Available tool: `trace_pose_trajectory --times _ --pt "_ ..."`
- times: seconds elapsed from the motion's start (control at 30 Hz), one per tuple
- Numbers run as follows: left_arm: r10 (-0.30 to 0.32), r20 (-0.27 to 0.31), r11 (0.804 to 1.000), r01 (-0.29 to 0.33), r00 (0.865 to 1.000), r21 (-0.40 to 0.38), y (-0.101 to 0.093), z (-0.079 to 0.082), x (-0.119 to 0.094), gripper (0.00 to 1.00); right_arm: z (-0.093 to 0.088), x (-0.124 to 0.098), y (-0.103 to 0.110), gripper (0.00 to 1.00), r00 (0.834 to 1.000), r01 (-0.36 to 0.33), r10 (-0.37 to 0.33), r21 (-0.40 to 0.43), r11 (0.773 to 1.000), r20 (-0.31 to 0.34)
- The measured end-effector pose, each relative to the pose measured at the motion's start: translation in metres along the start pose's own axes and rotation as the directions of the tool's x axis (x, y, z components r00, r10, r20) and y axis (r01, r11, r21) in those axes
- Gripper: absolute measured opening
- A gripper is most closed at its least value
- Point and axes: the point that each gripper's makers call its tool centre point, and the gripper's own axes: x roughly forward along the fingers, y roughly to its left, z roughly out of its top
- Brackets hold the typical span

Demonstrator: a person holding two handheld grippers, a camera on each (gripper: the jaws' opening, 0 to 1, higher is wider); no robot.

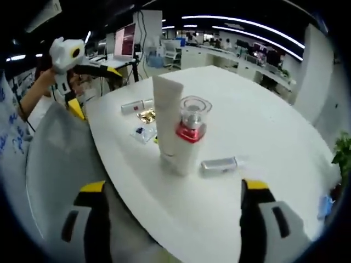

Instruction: Arrange the skincare products in the storage area until every visible bottle or jar stands upright without overlapping.

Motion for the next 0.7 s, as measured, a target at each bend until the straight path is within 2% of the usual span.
trace_pose_trajectory --times 0.13,0.23,0.33,0.63,0.7 --pt "-0.001 0.002 1.0 0.001 1.0 0.002 -0.001 0.0 0.0 0.97 -0.003 -0.001 -0.006 1.0 1.0 -0.002 0.0 -0.068 0.998 -0.031" --pt "-0.002 0.003 1.0 0.002 1.0 0.001 -0.001 0.0 0.0 0.97 -0.001 -0.001 -0.014 1.0 1.0 0.005 -0.008 -0.101 0.995 -0.027" --pt "0.0 0.003 1.0 0.0 1.0 0.0 -0.001 -0.001 0.0 0.97 0.004 -0.002 -0.018 1.0 1.0 0.002 -0.003 -0.113 0.994 -0.015" --pt "0.002 0.004 1.0 -0.002 1.0 -0.006 0.001 -0.003 -0.001 0.97 0.005 0.0 -0.03 0.99 0.998 0.005 -0.016 -0.197 0.98 -0.057" --pt "0.001 0.004 1.0 -0.001 1.0 -0.008 0.001 -0.003 -0.002 0.97 0.006 0.0 -0.039 0.97 0.998 0.016 -0.031 -0.217 0.976 -0.062"
